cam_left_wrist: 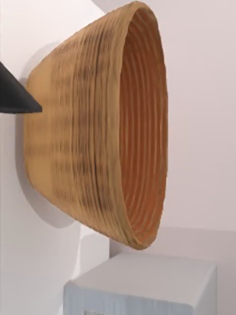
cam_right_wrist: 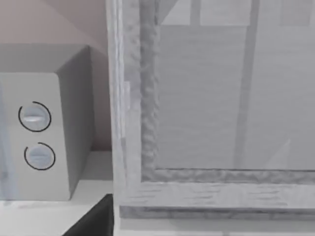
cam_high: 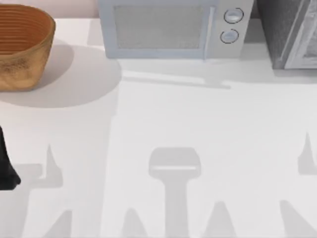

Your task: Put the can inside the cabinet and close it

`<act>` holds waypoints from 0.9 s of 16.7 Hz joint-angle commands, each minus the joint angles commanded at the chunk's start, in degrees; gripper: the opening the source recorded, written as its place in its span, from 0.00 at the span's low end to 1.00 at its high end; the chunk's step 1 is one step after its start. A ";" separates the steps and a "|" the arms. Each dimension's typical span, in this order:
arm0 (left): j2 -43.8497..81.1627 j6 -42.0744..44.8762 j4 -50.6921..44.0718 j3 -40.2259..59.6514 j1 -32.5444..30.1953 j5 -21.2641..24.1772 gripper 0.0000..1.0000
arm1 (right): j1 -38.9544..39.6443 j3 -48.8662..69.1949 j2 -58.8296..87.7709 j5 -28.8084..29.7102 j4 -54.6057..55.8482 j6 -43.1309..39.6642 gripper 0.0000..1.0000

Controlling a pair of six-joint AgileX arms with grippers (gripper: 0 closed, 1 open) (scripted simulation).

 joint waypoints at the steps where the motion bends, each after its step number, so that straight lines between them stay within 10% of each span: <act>1: 0.00 0.00 0.00 0.00 0.00 0.00 1.00 | -3.04 1.08 4.57 -2.99 3.57 0.06 1.00; 15: 0.00 0.00 0.00 0.00 0.00 0.00 1.00 | -43.81 15.65 68.24 -43.14 51.48 0.98 1.00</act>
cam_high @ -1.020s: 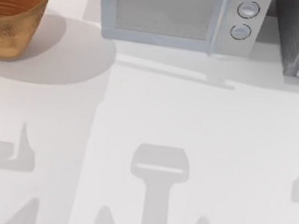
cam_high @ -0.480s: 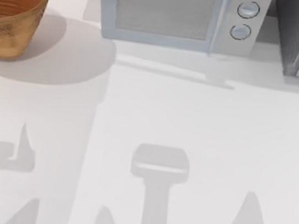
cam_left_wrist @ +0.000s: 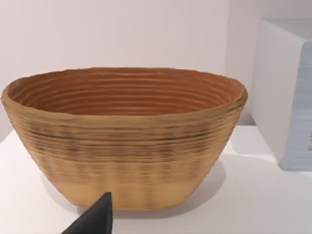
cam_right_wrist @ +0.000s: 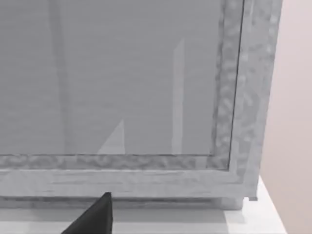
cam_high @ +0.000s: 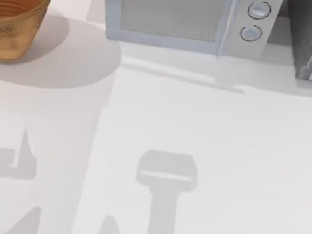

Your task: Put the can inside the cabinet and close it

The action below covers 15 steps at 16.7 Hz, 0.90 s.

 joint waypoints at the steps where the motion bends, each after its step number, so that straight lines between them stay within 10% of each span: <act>1: 0.00 0.00 0.00 0.00 0.00 0.00 1.00 | -1.19 0.43 1.74 -1.18 1.35 0.03 1.00; 15: 0.00 0.00 0.00 0.00 0.00 0.00 1.00 | -3.54 16.00 2.68 -3.51 -13.42 0.00 1.00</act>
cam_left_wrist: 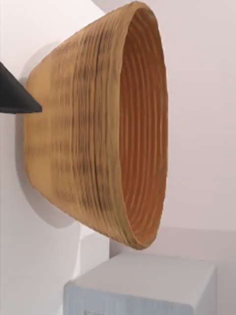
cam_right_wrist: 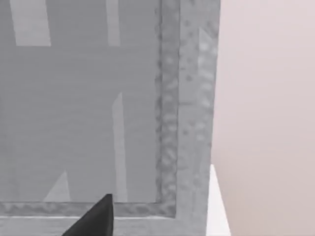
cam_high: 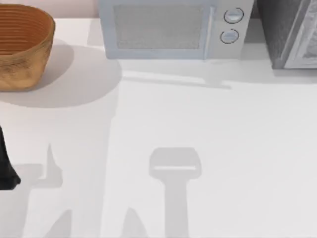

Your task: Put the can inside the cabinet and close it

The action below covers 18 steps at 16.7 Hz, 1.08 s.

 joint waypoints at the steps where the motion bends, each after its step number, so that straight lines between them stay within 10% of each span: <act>1: 0.00 0.00 0.00 0.00 0.00 0.00 1.00 | -0.24 3.84 -0.29 -0.25 -4.01 0.00 1.00; 18: 0.00 0.00 0.00 0.00 0.00 0.00 1.00 | 0.28 63.29 -11.37 -0.02 -74.80 0.03 1.00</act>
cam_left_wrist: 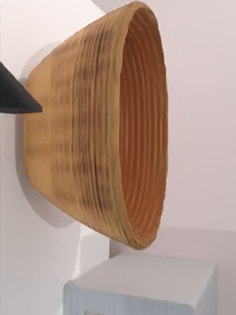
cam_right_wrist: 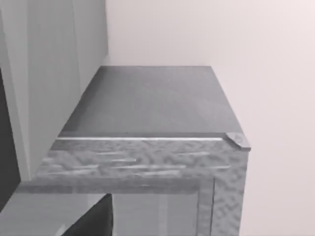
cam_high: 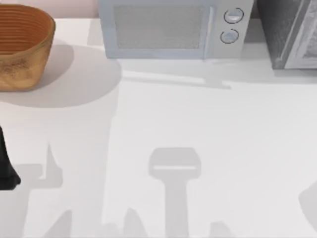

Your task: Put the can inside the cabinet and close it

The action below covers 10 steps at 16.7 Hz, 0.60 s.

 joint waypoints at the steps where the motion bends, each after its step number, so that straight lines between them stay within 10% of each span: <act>1: 0.00 0.00 0.00 0.00 0.00 0.00 1.00 | 0.03 0.29 -0.10 0.03 -0.30 0.00 1.00; 10: 0.00 0.00 0.00 0.00 0.00 0.00 1.00 | 5.67 0.42 -0.09 5.92 -0.38 0.65 1.00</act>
